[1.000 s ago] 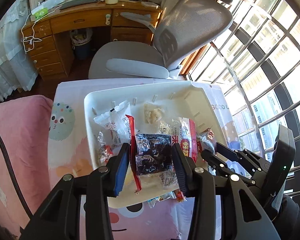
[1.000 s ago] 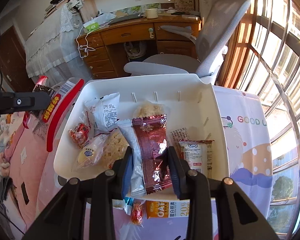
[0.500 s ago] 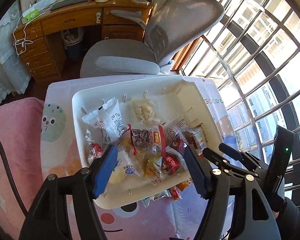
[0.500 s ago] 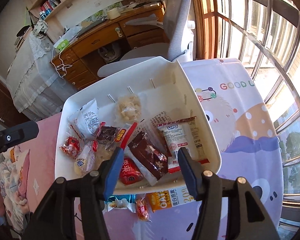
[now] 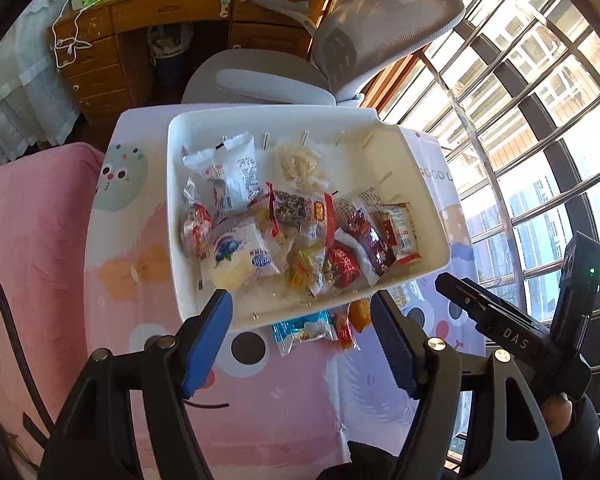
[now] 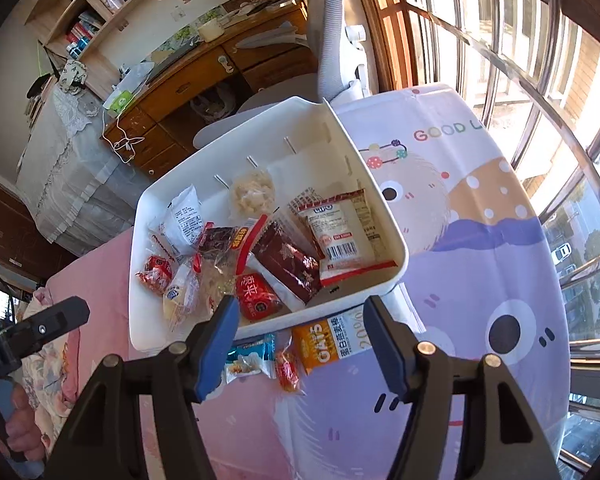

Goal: Organize snacks
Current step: 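Move the left tool to the blue packet while the right tool moves to the OATS pack, then grasp the blue packet with the left tool while the right tool grasps the OATS pack, then carry both held snacks into the white tray and open both tools, then move the right tool to the small red-wrapped snack and grasp it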

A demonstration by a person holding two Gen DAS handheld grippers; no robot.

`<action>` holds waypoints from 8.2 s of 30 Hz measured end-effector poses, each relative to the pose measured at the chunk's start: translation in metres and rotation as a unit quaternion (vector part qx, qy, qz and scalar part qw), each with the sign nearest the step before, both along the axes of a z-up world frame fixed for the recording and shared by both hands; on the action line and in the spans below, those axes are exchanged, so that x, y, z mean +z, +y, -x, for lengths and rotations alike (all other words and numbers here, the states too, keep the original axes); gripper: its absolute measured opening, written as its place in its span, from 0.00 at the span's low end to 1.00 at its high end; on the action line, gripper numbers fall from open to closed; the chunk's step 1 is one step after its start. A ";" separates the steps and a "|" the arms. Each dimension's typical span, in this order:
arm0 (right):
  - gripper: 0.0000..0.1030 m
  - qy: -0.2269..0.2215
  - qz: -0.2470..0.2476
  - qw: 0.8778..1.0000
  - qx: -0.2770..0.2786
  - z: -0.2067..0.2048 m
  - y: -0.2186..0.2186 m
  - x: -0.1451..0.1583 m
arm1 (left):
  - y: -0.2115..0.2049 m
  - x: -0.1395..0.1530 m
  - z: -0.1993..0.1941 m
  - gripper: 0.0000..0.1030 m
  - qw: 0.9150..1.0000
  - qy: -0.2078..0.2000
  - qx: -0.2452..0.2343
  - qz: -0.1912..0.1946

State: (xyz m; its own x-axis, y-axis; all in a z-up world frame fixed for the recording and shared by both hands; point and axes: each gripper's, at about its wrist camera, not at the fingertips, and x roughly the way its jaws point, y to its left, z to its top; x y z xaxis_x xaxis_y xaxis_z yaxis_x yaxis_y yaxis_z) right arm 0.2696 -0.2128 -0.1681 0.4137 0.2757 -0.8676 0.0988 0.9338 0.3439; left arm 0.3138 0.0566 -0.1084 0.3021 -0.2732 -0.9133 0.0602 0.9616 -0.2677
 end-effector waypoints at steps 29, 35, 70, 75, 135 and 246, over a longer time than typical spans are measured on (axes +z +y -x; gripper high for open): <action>0.67 0.128 -0.095 0.982 -0.105 0.010 -0.023 -0.100 | -0.023 -0.131 0.030 0.69 0.993 0.108 0.006 -0.043; 0.67 0.117 -0.098 0.982 -0.114 0.001 -0.019 -0.102 | -0.028 -0.143 0.020 0.69 0.993 0.106 0.010 -0.049; 0.70 0.097 0.098 0.987 -0.082 -0.010 0.016 -0.109 | -0.061 -0.187 -0.009 0.70 0.992 0.110 -0.031 -0.052; 0.66 0.097 0.124 0.984 -0.077 -0.009 0.028 -0.109 | -0.072 -0.188 -0.019 0.70 0.992 0.109 -0.036 -0.051; 0.38 0.065 0.086 0.989 0.101 0.071 0.010 -0.068 | -0.111 -0.112 0.071 0.22 0.995 0.062 -0.051 -0.060; 0.34 -0.043 0.132 0.989 0.056 0.054 0.072 -0.118 | 0.016 -0.121 0.079 0.70 0.996 0.046 -0.066 -0.039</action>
State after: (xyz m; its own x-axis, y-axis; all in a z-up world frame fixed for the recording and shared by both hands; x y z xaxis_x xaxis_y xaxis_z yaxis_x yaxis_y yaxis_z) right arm 0.2161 -0.1412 -0.2860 0.4696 0.0930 -0.8780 -0.0290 0.9955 0.0899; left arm 0.2346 0.0726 -0.2294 0.1816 -0.2323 -0.9555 0.1667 0.9649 -0.2029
